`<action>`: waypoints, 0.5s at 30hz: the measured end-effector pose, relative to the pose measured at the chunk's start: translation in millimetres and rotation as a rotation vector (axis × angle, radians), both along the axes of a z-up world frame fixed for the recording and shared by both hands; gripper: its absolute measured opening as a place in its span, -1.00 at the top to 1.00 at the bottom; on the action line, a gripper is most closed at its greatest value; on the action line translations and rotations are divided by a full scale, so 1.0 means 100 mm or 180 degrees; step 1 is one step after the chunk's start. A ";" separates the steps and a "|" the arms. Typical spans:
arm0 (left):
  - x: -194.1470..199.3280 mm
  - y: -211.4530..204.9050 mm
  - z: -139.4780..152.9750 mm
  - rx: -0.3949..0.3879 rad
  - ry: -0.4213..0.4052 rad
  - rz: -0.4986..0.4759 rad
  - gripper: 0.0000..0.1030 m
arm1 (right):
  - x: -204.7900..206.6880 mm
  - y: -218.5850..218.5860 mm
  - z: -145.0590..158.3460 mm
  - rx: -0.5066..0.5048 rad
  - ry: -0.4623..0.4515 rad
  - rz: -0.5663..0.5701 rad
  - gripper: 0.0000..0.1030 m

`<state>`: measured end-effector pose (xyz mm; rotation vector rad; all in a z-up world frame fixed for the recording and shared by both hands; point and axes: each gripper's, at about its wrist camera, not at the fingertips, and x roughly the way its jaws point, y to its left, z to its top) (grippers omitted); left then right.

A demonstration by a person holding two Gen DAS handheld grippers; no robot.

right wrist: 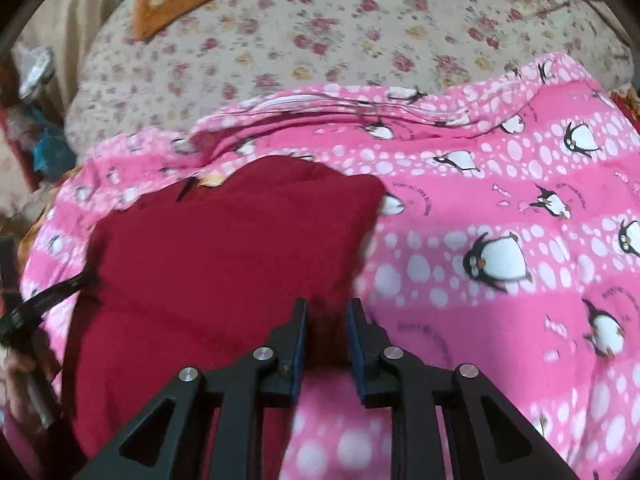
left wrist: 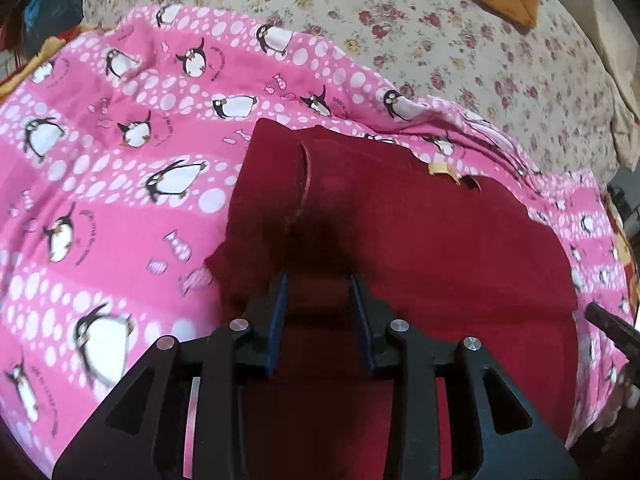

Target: Fold small clothes

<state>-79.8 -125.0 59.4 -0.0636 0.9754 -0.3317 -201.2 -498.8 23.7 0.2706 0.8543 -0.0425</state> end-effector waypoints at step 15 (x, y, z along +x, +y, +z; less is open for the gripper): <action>-1.26 0.47 -0.02 0.0022 0.0114 -0.0221 -0.17 | -1.31 0.43 -0.34 0.0076 0.0226 0.0602 0.16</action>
